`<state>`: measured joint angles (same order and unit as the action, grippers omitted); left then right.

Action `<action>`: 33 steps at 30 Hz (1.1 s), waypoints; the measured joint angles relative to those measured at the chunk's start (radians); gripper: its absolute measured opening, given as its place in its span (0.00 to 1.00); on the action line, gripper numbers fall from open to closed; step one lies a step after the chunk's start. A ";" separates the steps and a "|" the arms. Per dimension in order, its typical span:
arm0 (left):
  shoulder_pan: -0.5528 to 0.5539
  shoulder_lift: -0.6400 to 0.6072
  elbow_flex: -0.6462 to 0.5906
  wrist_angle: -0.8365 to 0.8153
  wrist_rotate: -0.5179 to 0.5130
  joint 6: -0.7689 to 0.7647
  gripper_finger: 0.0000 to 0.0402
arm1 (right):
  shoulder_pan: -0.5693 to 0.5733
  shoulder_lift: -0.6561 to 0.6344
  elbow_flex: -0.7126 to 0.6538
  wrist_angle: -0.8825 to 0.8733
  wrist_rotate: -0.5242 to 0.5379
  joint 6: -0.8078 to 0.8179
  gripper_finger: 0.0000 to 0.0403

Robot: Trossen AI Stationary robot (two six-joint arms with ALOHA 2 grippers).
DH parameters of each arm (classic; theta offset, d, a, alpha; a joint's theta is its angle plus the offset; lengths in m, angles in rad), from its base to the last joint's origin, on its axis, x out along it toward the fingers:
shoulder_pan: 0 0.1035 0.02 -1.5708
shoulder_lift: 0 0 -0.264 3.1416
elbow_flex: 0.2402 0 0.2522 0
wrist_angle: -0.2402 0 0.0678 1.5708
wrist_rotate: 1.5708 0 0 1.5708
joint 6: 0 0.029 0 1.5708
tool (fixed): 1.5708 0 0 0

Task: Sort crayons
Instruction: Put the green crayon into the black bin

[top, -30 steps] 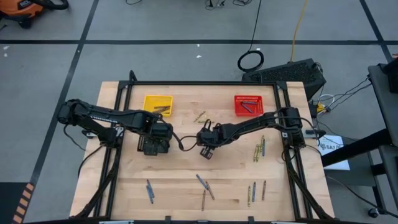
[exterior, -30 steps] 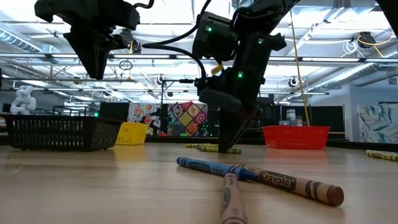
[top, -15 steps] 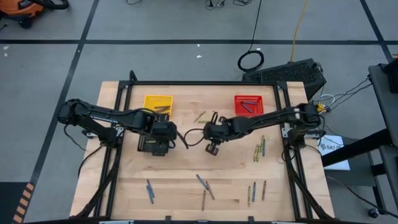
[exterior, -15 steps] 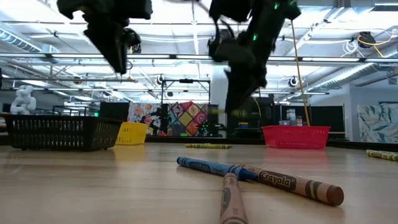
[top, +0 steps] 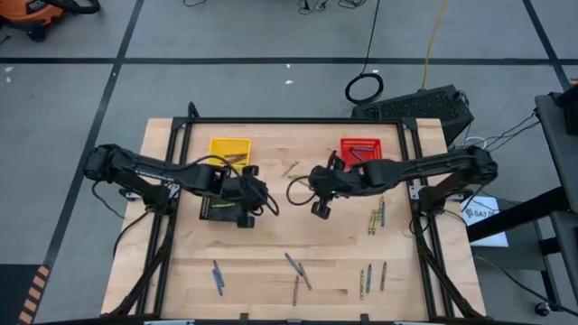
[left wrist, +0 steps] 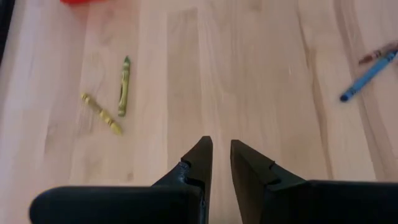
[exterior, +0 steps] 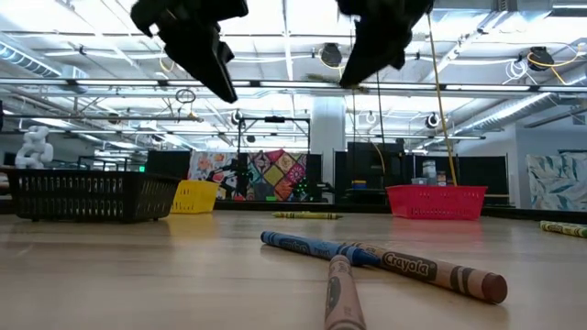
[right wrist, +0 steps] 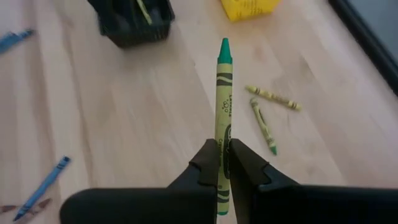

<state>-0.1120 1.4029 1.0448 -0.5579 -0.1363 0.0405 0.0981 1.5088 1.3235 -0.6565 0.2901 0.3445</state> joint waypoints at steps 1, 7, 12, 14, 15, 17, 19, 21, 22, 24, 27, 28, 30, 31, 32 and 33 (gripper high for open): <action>0.002 0.000 -0.022 0.051 0.000 0.001 0.14 | 0.002 -0.014 0.000 0.002 0.000 -0.003 0.00; 0.024 0.000 -0.137 0.340 -0.004 0.027 0.14 | 0.022 -0.052 0.001 0.039 -0.002 -0.039 0.00; 0.044 0.000 -0.201 0.545 -0.004 0.044 0.14 | 0.043 -0.057 0.001 0.082 -0.005 -0.072 0.00; 0.048 0.000 -0.214 0.602 -0.001 0.044 0.14 | 0.052 -0.057 0.001 0.082 -0.006 -0.075 0.00; 0.048 0.000 -0.221 0.637 0.008 0.044 0.14 | 0.056 -0.057 0.001 0.085 -0.006 -0.077 0.00; 0.048 0.000 -0.235 0.717 0.048 0.043 0.14 | 0.065 -0.057 0.001 0.099 -0.006 -0.087 0.00; 0.047 0.000 -0.253 0.783 0.094 0.041 0.14 | 0.076 -0.057 0.001 0.124 -0.006 -0.106 0.00; 0.047 0.000 -0.264 0.844 0.115 0.023 0.14 | 0.086 -0.057 0.001 0.145 -0.008 -0.125 0.00; 0.047 0.000 -0.266 0.866 0.118 0.020 0.14 | 0.091 -0.057 0.001 0.153 -0.014 -0.131 0.00; 0.047 0.000 -0.266 0.901 0.126 0.019 0.14 | 0.098 -0.057 0.001 0.170 -0.052 -0.144 0.00; 0.046 0.000 -0.266 0.953 0.132 0.019 0.14 | 0.112 -0.057 0.001 0.205 -0.084 -0.156 0.00; 0.047 0.000 -0.266 0.964 0.132 0.019 0.14 | 0.115 -0.057 0.001 0.211 -0.083 -0.159 0.00; 0.046 0.000 -0.266 0.976 0.139 0.019 0.14 | 0.119 -0.057 0.001 0.218 -0.082 -0.168 0.00; 0.046 0.000 -0.266 0.981 0.151 0.018 0.14 | 0.120 -0.057 0.001 0.222 -0.081 -0.174 0.00; 0.047 0.000 -0.266 0.991 0.171 0.017 0.14 | 0.120 -0.057 0.001 0.226 -0.081 -0.175 0.00; 0.047 0.000 -0.266 1.004 0.193 0.017 0.14 | 0.120 -0.057 0.001 0.229 -0.081 -0.177 0.00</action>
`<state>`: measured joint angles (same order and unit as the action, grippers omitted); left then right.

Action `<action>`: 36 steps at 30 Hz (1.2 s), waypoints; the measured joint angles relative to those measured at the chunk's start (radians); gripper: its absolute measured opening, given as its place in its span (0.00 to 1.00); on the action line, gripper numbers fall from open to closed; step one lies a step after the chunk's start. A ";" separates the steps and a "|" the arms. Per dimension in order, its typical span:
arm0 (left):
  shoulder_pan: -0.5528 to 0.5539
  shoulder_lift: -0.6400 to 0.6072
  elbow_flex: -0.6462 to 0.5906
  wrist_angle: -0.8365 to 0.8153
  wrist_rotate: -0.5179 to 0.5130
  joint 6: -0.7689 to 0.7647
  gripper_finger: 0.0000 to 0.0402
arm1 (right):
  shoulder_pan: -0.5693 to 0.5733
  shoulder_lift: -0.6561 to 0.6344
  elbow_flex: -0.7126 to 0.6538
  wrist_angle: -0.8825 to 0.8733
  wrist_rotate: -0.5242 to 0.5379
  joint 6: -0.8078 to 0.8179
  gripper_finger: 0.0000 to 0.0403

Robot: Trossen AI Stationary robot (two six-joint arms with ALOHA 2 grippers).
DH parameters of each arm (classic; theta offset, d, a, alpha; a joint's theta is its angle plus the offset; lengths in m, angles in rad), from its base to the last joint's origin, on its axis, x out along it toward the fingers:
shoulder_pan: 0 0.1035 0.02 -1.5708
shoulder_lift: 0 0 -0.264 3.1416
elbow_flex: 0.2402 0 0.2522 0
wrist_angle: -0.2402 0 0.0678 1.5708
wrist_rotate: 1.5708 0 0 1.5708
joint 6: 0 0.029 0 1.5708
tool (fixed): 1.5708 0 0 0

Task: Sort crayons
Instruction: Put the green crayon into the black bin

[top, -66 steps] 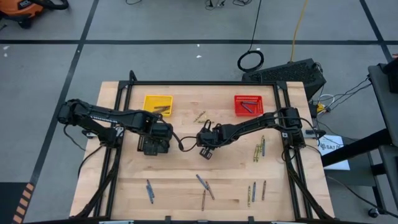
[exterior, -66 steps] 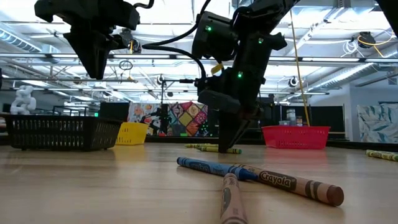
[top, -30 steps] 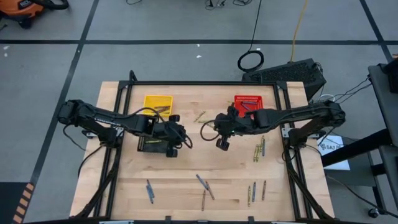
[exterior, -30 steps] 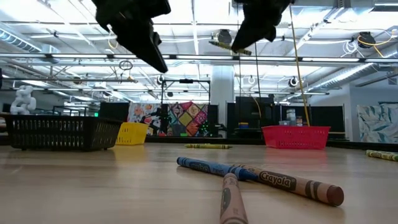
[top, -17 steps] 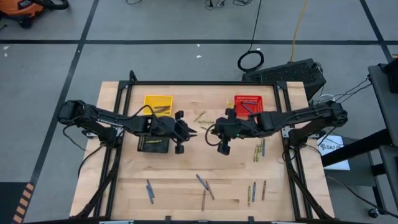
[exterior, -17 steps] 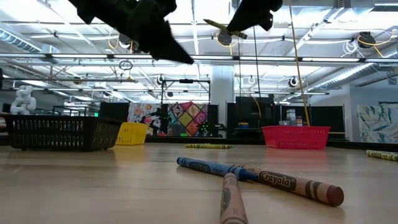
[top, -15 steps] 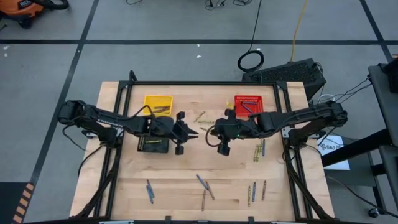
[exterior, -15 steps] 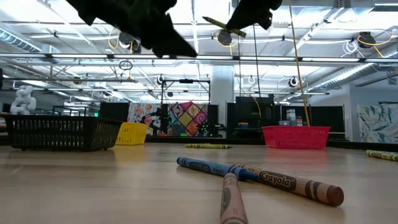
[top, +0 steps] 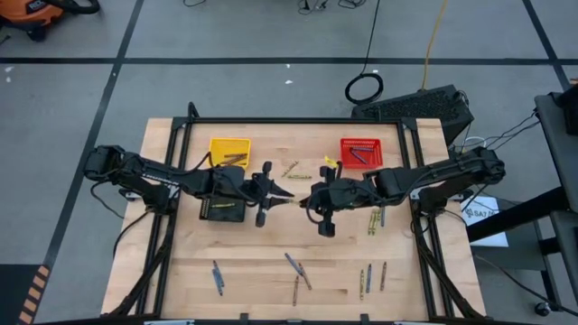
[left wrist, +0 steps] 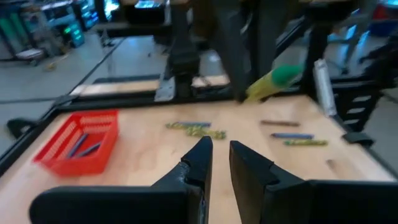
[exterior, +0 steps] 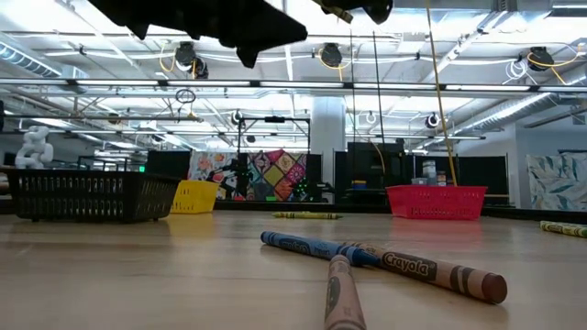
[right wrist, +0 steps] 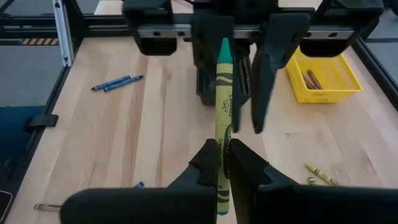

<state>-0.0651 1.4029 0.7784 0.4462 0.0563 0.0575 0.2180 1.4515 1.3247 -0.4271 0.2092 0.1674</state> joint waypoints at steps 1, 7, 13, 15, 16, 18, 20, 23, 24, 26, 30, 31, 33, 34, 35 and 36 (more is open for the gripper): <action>0.000 0.000 0.000 0.010 0.018 0.000 0.14 | 0.000 0.000 0.000 0.001 0.000 -0.001 0.00; -0.001 0.000 0.000 0.057 0.033 0.000 0.14 | 0.000 0.000 0.000 0.018 0.001 -0.004 0.00; -0.001 0.000 0.000 0.072 0.045 0.000 0.14 | -0.001 0.000 0.000 0.034 0.002 -0.023 0.00; -0.001 0.000 0.000 0.072 0.046 0.000 0.14 | -0.003 0.000 0.000 0.037 0.003 -0.023 0.00; -0.001 0.000 0.000 0.073 0.046 0.000 0.14 | -0.005 0.000 0.000 0.036 0.003 -0.025 0.00; -0.001 0.000 0.000 0.081 0.046 -0.001 0.14 | -0.008 0.000 0.000 0.035 0.003 -0.026 0.00; -0.001 0.000 0.000 0.096 0.046 -0.001 0.14 | -0.013 0.000 0.000 0.035 0.003 -0.026 0.00; -0.001 0.000 0.000 0.119 0.046 -0.001 0.14 | -0.016 0.000 0.000 0.035 0.003 -0.025 0.00; -0.001 0.000 0.000 0.124 0.046 -0.001 0.14 | -0.016 0.000 0.000 0.035 0.003 -0.025 0.00; -0.001 0.000 0.000 0.125 0.046 -0.001 0.14 | -0.016 0.000 0.000 0.034 0.003 -0.025 0.00; -0.001 0.000 0.000 0.126 0.046 -0.001 0.14 | -0.016 0.000 0.000 0.035 0.003 -0.025 0.00; -0.001 0.000 0.000 0.130 0.046 -0.001 0.14 | -0.018 0.000 0.000 0.036 0.003 -0.025 0.00; -0.001 0.000 0.000 0.145 0.046 -0.001 0.14 | -0.022 0.000 0.000 0.041 0.003 -0.026 0.00; -0.001 0.000 0.000 0.159 0.046 -0.001 0.14 | -0.025 0.000 0.000 0.042 0.003 -0.026 0.00; -0.001 0.000 0.000 0.170 0.046 -0.001 0.14 | -0.029 0.000 0.000 0.043 0.002 -0.026 0.00; 0.000 0.000 0.000 0.177 0.046 0.000 0.14 | -0.031 0.000 0.000 0.044 0.003 -0.026 0.00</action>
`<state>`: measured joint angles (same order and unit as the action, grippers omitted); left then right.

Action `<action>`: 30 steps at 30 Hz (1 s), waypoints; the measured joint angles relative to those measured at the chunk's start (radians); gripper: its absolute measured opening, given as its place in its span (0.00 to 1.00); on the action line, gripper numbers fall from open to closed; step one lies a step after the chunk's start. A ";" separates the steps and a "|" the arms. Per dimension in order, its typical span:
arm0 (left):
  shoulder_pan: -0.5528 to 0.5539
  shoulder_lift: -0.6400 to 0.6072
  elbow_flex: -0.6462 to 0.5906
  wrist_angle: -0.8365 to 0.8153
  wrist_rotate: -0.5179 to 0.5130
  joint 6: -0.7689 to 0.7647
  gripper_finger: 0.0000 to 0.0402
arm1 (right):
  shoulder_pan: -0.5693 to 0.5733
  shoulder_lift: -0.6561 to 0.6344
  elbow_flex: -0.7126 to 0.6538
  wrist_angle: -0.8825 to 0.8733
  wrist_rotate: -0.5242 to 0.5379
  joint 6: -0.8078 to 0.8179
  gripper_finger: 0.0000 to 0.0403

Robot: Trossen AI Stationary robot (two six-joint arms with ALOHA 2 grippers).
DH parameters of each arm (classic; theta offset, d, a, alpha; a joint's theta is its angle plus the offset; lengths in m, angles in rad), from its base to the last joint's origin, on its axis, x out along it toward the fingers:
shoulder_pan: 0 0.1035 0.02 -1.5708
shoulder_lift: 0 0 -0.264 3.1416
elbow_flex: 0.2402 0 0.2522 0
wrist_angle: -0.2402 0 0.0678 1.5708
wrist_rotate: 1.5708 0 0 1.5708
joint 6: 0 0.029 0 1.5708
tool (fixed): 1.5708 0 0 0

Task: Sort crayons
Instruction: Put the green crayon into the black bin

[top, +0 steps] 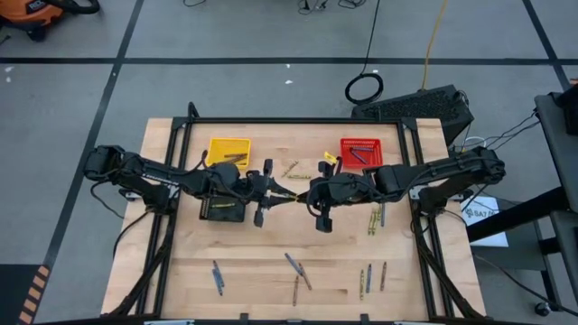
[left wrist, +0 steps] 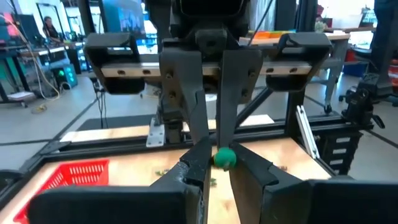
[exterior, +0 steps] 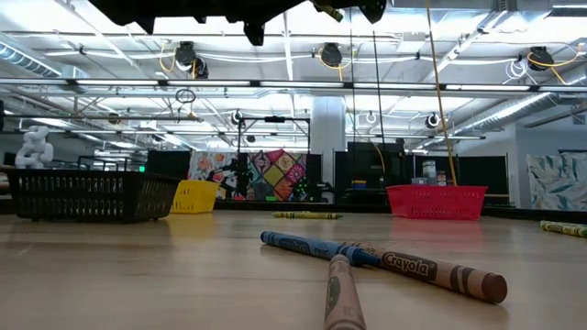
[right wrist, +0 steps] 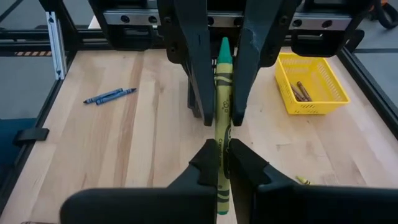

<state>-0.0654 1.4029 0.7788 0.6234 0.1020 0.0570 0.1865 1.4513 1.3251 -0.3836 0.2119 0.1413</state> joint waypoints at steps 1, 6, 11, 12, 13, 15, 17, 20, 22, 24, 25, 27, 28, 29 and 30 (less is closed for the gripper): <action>0.000 0.000 0.001 0.000 0.000 0.000 0.14 | -0.004 0.000 0.000 -0.001 -0.001 0.000 0.00; 0.001 0.000 0.001 0.000 -0.002 0.001 0.14 | -0.016 0.000 0.000 0.003 -0.006 -0.001 0.00; 0.002 0.000 0.001 -0.001 -0.005 0.001 0.10 | -0.017 0.000 0.000 0.007 -0.007 -0.008 0.00; 0.002 0.000 0.001 -0.001 -0.005 0.002 0.08 | -0.017 0.000 0.000 0.007 -0.007 -0.008 0.00; 0.002 0.000 0.001 -0.002 -0.005 0.002 0.07 | -0.017 0.000 0.000 0.007 -0.007 -0.006 0.00; 0.002 0.000 0.001 -0.003 -0.005 0.002 0.04 | -0.017 0.000 0.000 0.007 -0.007 -0.005 0.00; 0.002 0.000 0.001 -0.003 -0.005 0.002 0.03 | -0.017 0.000 0.000 0.007 -0.007 -0.005 0.00; 0.002 0.000 0.001 -0.008 -0.005 0.003 0.02 | -0.017 0.000 0.000 0.006 -0.007 -0.005 0.00; 0.002 0.000 0.002 -0.014 -0.005 0.008 0.02 | -0.017 0.000 0.000 0.005 -0.007 -0.005 0.02; 0.002 0.000 0.002 -0.021 -0.005 0.010 0.02 | -0.017 0.000 0.000 0.003 -0.007 -0.005 0.03; 0.002 0.000 0.003 -0.024 -0.004 0.010 0.02 | -0.017 0.000 0.000 0.003 -0.006 -0.005 0.04; 0.002 0.000 0.003 -0.024 -0.005 0.010 0.02 | -0.017 0.000 0.000 0.004 -0.003 -0.005 0.06; 0.001 0.000 0.003 -0.025 -0.005 0.010 0.02 | -0.017 0.000 0.000 0.004 -0.002 -0.007 0.08; 0.001 0.000 0.003 -0.027 -0.005 0.010 0.02 | -0.017 0.000 0.000 0.004 -0.002 -0.009 0.09; 0.001 0.000 0.003 -0.029 -0.005 0.010 0.02 | -0.017 0.000 0.000 0.005 -0.001 -0.012 0.11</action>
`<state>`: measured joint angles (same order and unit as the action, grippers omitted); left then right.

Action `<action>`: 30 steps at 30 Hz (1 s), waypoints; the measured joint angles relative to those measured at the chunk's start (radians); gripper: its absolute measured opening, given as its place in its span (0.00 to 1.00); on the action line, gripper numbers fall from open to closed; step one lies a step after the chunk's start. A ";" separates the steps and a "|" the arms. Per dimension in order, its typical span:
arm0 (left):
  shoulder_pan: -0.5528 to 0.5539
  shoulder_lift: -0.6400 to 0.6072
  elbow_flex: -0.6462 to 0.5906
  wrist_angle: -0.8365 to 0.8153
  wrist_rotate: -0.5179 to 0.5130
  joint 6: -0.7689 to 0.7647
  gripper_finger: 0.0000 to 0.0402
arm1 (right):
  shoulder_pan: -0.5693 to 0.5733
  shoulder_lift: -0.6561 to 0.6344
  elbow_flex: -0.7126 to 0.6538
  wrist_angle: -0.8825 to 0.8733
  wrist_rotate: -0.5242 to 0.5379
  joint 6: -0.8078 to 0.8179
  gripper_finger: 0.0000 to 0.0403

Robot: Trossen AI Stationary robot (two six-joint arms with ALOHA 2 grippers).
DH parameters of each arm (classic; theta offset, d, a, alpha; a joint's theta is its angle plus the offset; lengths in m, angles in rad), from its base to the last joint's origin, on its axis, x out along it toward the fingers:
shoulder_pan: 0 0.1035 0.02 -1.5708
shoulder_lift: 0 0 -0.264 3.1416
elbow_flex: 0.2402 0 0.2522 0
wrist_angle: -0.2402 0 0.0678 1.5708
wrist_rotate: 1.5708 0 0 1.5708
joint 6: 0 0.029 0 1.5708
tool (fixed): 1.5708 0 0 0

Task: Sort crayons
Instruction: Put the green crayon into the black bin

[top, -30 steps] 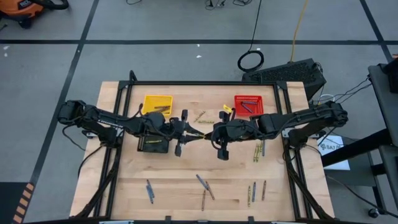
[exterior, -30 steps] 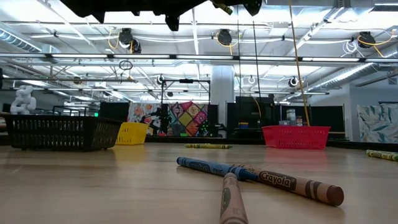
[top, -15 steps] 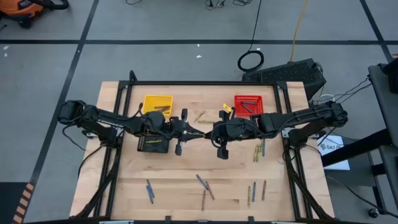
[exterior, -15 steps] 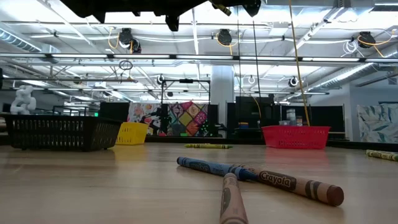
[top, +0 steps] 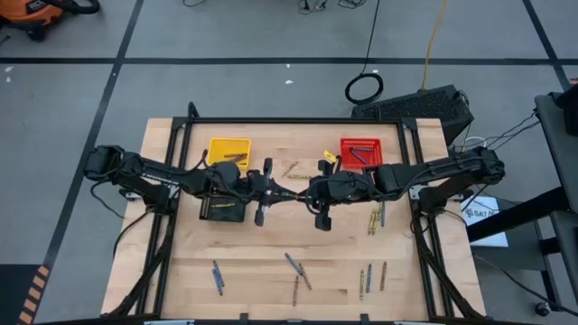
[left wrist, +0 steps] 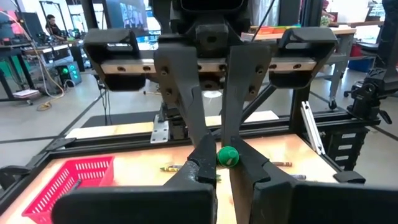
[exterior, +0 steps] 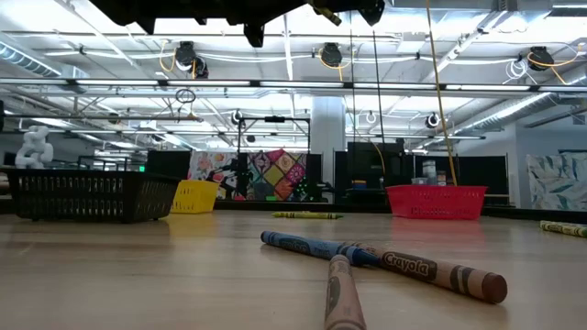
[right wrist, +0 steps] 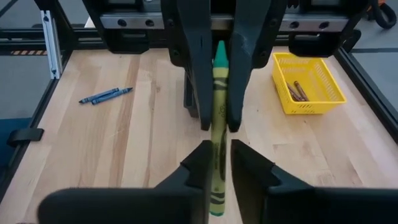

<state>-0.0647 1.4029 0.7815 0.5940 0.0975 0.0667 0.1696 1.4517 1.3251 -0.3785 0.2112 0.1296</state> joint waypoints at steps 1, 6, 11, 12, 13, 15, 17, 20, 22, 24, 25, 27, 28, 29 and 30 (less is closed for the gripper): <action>0.000 0.000 0.000 -0.004 0.000 0.000 0.02 | 0.000 0.000 0.000 0.002 0.001 -0.001 0.12; -0.001 0.000 0.000 -0.047 -0.017 0.038 0.02 | -0.001 0.000 0.000 0.001 0.010 0.001 0.20; -0.001 -0.013 0.000 -0.198 -0.045 0.045 0.02 | -0.001 0.000 0.000 -0.048 0.009 0.015 0.26; -0.001 -0.018 0.000 -0.237 -0.046 0.044 0.02 | -0.001 0.000 0.000 -0.063 0.008 0.015 0.26; -0.001 -0.026 -0.001 -0.285 -0.047 0.044 0.02 | -0.001 0.000 0.000 -0.078 0.007 0.015 0.26; -0.001 -0.042 -0.002 -0.352 -0.047 0.044 0.02 | -0.001 0.000 0.000 -0.090 0.005 0.017 0.27; -0.001 -0.064 -0.002 -0.407 -0.047 0.043 0.02 | -0.001 0.000 0.000 -0.099 0.004 0.029 0.27; -0.001 -0.104 -0.002 -0.501 -0.047 0.019 0.02 | -0.001 0.000 0.000 -0.109 0.003 0.041 0.27; -0.001 -0.139 -0.002 -0.589 -0.048 0.018 0.02 | -0.001 0.000 0.000 -0.116 0.003 0.041 0.27; -0.001 -0.169 -0.002 -0.666 -0.048 0.012 0.02 | -0.001 0.000 0.000 -0.121 0.003 0.041 0.27; -0.001 -0.186 -0.002 -0.714 -0.048 -0.001 0.02 | 0.000 0.000 0.000 -0.121 0.003 0.041 0.27; 0.000 -0.217 -0.001 -0.799 -0.048 -0.027 0.02 | 0.000 0.000 0.000 -0.121 0.003 0.041 0.27; 0.000 -0.230 -0.001 -0.839 -0.048 -0.035 0.02 | 0.000 0.000 0.000 -0.121 0.003 0.041 0.27; 0.000 -0.245 0.000 -0.890 -0.049 -0.042 0.02 | 0.000 0.000 0.000 -0.121 0.003 0.041 0.27; 0.000 -0.257 -0.001 -0.944 -0.049 -0.056 0.02 | 0.000 0.000 0.000 -0.121 0.003 0.041 0.27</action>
<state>-0.0650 1.1454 0.7808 -0.3501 0.0487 0.0103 0.1696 1.4513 1.3254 -0.4998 0.2138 0.1711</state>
